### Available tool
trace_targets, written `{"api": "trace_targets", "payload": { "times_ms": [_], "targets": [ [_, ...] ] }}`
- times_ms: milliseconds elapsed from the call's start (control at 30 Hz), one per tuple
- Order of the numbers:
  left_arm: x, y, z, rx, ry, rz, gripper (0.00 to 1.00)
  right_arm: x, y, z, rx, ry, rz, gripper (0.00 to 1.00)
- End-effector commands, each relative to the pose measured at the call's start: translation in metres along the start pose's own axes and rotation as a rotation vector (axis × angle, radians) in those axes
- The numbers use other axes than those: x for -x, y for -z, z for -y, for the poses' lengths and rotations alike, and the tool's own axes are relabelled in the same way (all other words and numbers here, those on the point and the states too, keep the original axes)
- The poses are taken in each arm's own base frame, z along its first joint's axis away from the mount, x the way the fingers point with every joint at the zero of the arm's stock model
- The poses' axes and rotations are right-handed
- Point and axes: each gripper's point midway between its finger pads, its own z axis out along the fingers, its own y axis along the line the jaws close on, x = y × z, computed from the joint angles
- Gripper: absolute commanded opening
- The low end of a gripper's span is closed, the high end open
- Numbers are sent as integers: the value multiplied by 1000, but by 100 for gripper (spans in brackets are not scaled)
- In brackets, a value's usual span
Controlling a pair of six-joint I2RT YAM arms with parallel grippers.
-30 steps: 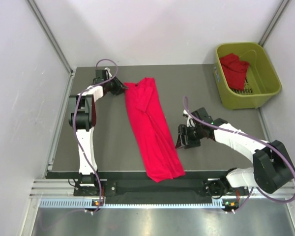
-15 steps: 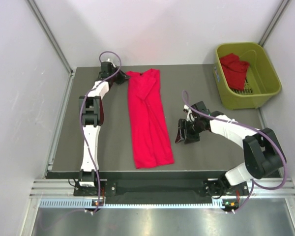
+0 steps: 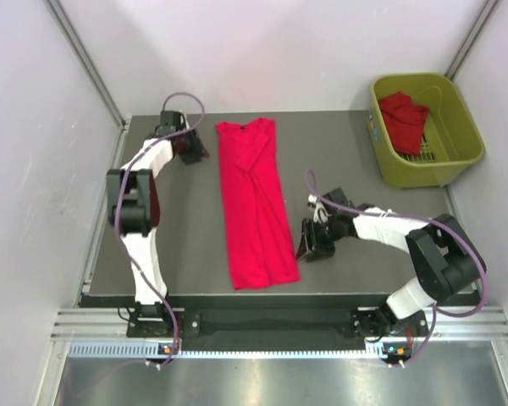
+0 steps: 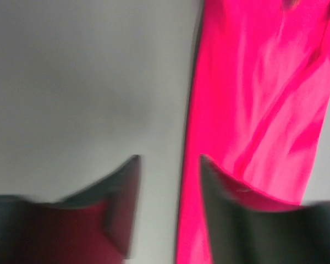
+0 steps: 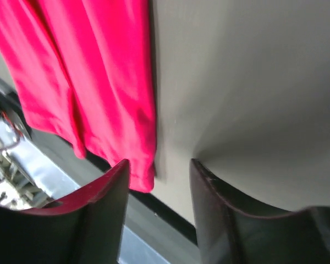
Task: Fold and stack the t-shirts
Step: Fold the tshirt
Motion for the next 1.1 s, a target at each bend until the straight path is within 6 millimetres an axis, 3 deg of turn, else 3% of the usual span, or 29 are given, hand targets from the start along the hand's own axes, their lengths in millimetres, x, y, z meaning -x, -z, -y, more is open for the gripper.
{"api": "trace_targets", "payload": {
  "times_ms": [0, 33, 67, 100, 133, 167, 200, 267, 300, 367, 400, 500, 600, 667, 700, 767, 800, 833, 900, 933, 967, 1033, 1067],
  "targets": [
    [-44, 80, -3, 64, -69, -57, 40, -12, -5, -15, 67, 56, 7, 46],
    [-62, 91, -2, 59, -56, -81, 39, -23, -7, -9, 63, 38, -9, 45],
    [-66, 118, 11, 33, -57, -50, 37, -27, -7, -11, 75, 44, -8, 43],
    [-117, 121, -4, 63, -32, -140, 36, -33, -9, -10, 89, 38, -13, 43],
    [-136, 129, -2, 53, 1, -155, 36, -36, -9, -10, 96, 42, -12, 42],
    [-144, 150, 16, -22, -2, -132, 36, -40, -9, -12, 103, 52, -13, 43],
    [-189, 154, 9, -15, 7, -213, 38, -41, -10, -12, 103, 55, -13, 44],
    [-216, 178, 22, -44, 26, -228, 50, -48, -10, -10, 103, 53, -30, 47],
    [-250, 184, 24, -52, 11, -298, 54, -50, -10, -10, 104, 55, -36, 49],
    [-273, 202, 35, -86, 30, -319, 55, -55, -9, -12, 116, 58, -51, 51],
    [-300, 207, 36, -102, 20, -377, 54, -55, -9, -13, 120, 60, -50, 51],
    [-323, 224, 38, -125, 68, -400, 48, -49, -1, -25, 141, 88, -7, 50],
    [-313, 241, 31, -90, 65, -322, 49, -27, 18, -57, 128, 165, 83, 50],
    [-304, 252, 21, -38, 45, -275, 50, -20, 18, -69, 73, 212, 118, 55],
    [-295, 258, 25, -34, 37, -247, 50, -12, 21, -88, 97, 243, 144, 57],
    [-289, 268, 11, 51, 42, -216, 50, -23, 4, -108, 118, 286, 90, 57],
    [-282, 273, 12, 63, 51, -191, 49, -20, 1, -130, 177, 299, 87, 57],
    [-279, 278, 4, 106, 53, -169, 47, -31, -17, -137, 188, 306, 26, 54],
    [-271, 285, 0, 135, 60, -126, 44, -33, -27, -171, 280, 326, 13, 45],
    [-266, 291, -2, 141, 64, -95, 44, -46, -43, -176, 281, 343, -34, 40],
    [-263, 294, -7, 166, 67, -70, 44, -45, -46, -191, 303, 364, -34, 23],
    [-256, 300, -5, 149, 81, -25, 43, -60, -65, -195, 279, 386, -81, 6],
    [-253, 303, -5, 145, 83, -7, 43, -62, -69, -201, 286, 387, -84, 4]
  ]
}}
